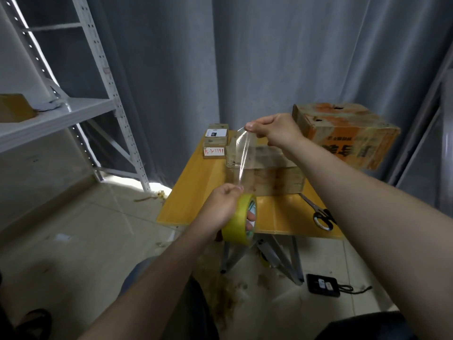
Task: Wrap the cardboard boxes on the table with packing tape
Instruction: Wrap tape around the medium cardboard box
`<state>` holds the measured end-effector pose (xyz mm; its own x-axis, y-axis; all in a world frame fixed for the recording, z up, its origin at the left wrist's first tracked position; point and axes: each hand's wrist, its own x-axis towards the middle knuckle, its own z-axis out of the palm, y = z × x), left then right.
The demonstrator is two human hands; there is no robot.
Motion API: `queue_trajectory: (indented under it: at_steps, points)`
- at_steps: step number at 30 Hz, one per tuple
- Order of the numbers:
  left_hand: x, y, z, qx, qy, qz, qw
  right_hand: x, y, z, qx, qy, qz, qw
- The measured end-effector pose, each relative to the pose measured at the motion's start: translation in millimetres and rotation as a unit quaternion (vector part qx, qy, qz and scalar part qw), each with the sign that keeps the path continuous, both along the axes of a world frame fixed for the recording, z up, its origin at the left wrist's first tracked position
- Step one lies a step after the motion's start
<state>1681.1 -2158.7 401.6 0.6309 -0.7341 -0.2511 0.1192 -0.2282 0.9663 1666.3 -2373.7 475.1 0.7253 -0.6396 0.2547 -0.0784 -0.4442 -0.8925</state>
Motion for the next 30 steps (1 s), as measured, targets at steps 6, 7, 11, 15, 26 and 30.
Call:
queue_trajectory:
  at_steps: [6, 7, 11, 15, 26, 30]
  points:
    - [19.8, -15.9, -1.0, 0.019, 0.002, -0.005, 1.0, 43.3, -22.5, -26.4, -0.017, 0.039, 0.003, 0.999]
    - [23.1, -17.1, -1.1, 0.025, -0.008, -0.013, 1.0, 49.4, -24.9, -32.2, -0.018, 0.044, -0.003, 0.999]
    - [35.1, -22.7, -1.6, 0.052, -0.012, -0.012, 0.999, 69.1, -32.0, -49.9, -0.021, 0.073, -0.033, 0.997]
    - [42.2, -30.6, -4.4, 0.074, -0.058, 0.005, 0.996, 75.8, -33.3, -57.2, -0.057, 0.079, -0.062, 0.993]
    - [46.7, -37.1, -8.0, 0.102, -0.031, 0.019, 0.994, 74.1, -29.4, -67.0, -0.204, 0.157, -0.115, 0.959]
    - [47.1, -38.2, -8.3, 0.098, -0.018, 0.008, 0.995, 69.0, -24.7, -58.9, -0.271, 0.239, -0.155, 0.92]
